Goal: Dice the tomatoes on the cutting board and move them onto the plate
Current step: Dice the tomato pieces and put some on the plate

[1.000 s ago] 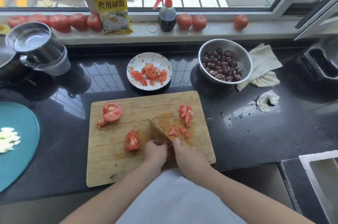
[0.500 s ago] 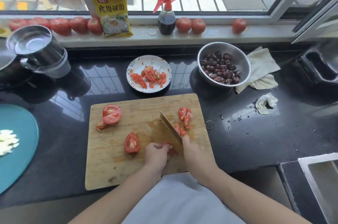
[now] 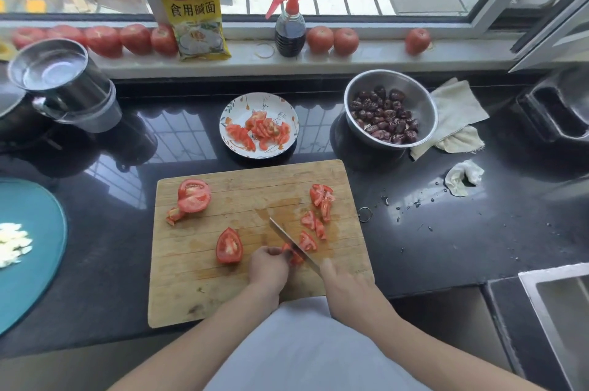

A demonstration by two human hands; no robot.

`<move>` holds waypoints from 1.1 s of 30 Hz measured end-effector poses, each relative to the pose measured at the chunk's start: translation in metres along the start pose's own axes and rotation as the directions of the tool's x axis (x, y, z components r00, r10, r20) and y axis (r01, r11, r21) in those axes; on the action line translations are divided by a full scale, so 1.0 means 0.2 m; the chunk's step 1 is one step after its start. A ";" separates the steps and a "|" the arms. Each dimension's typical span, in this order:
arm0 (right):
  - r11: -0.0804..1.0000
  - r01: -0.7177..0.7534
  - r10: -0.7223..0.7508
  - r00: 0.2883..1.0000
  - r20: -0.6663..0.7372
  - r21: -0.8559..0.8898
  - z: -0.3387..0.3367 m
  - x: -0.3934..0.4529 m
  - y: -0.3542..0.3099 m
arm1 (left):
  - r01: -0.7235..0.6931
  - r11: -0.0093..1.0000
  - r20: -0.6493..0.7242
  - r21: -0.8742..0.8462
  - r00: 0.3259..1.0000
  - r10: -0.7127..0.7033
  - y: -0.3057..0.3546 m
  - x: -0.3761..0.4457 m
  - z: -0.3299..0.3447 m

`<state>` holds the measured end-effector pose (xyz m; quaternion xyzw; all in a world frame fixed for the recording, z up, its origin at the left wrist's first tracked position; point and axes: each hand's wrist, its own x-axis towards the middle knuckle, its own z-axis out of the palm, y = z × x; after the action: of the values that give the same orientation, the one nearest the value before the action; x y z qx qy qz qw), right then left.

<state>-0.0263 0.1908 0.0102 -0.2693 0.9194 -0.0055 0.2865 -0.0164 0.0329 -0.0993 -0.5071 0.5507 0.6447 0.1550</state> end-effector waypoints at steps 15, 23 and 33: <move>0.996 0.011 -0.027 0.982 -0.189 -0.090 0.07 0.15 -0.09 | -0.021 0.998 -0.054 0.053 0.998 0.024 0.03 -0.05 0.01; 0.995 -0.014 0.011 0.999 -0.031 -0.097 0.10 0.00 0.04 | -0.022 0.993 -0.085 0.119 0.996 0.032 0.04 -0.04 0.01; 0.960 -0.163 0.195 0.973 -0.123 0.227 0.02 0.20 0.01 | -0.050 0.993 -0.073 0.106 0.996 0.057 0.02 -0.06 0.01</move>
<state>-0.0522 0.1741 -0.0148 -0.1510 0.9523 -0.0988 0.2461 -0.0156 0.0375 -0.0876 -0.5074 0.6023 0.5994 0.1428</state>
